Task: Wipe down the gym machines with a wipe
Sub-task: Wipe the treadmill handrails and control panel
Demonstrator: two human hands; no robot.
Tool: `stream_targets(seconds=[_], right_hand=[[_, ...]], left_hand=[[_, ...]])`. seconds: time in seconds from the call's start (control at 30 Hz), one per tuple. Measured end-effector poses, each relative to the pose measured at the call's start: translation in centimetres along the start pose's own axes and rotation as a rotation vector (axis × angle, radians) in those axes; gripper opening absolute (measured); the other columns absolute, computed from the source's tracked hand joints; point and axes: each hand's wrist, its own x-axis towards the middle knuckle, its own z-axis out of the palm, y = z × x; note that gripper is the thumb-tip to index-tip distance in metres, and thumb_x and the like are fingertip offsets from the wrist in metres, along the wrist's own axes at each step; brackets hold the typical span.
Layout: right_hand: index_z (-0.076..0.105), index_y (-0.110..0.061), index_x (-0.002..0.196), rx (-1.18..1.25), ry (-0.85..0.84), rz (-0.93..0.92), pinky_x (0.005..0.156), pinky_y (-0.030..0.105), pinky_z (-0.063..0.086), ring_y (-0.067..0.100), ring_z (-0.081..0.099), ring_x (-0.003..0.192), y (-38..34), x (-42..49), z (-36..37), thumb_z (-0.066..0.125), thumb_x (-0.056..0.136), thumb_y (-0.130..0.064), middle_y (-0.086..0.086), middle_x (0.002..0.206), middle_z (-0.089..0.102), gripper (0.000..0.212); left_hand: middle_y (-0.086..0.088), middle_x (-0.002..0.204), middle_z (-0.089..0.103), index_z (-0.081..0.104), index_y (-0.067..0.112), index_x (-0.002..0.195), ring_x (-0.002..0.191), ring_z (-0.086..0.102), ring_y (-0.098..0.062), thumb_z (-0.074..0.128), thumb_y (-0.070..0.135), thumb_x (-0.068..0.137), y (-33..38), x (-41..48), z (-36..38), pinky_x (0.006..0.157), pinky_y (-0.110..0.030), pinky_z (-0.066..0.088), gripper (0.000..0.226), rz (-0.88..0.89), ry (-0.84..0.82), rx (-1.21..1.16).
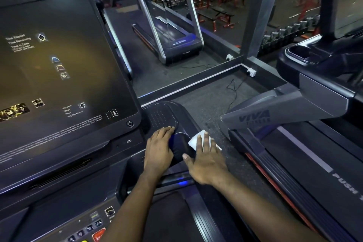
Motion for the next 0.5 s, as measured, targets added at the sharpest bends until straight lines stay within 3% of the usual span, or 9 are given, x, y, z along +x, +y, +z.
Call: stream_targets(seconds=[0.2, 0.33, 0.5], right_hand=[[-0.015, -0.021, 0.160, 0.092, -0.076, -0.125, 0.124, 0.040, -0.004, 0.023, -0.018, 0.154, 0.0, 4.5, -3.2, 0.018, 0.106, -0.058, -0.001, 0.163, -0.031, 0.073], [-0.014, -0.019, 0.160, -0.043, -0.075, -0.102, 0.124, 0.040, -0.007, 0.022, -0.023, 0.153, 0.0, 2.3, -1.5, 0.014, 0.105, -0.059, -0.001, 0.163, -0.030, 0.074], [-0.007, -0.021, 0.162, 0.067, -0.075, -0.149, 0.124, 0.040, -0.004, 0.021, -0.017, 0.154, -1.2, 6.6, -4.0, 0.018, 0.106, -0.057, -0.003, 0.166, -0.024, 0.070]], left_hand=[[0.008, 0.139, 0.057, 0.058, 0.019, 0.141, 0.131, 0.047, -0.017, 0.052, -0.008, 0.072, 0.2, 0.2, -0.5, 0.099, -0.036, 0.040, 0.074, -0.021, -0.024, 0.005], [0.012, 0.137, 0.057, 0.060, 0.022, 0.139, 0.127, 0.048, -0.014, 0.050, -0.009, 0.073, -0.2, 0.4, -0.5, 0.094, -0.033, 0.039, 0.073, -0.024, -0.014, 0.000], [0.008, 0.118, 0.062, 0.065, 0.021, 0.129, 0.107, 0.051, -0.019, 0.051, -0.006, 0.079, -0.5, 1.6, -0.7, 0.085, -0.034, 0.041, 0.058, -0.011, 0.010, 0.007]])
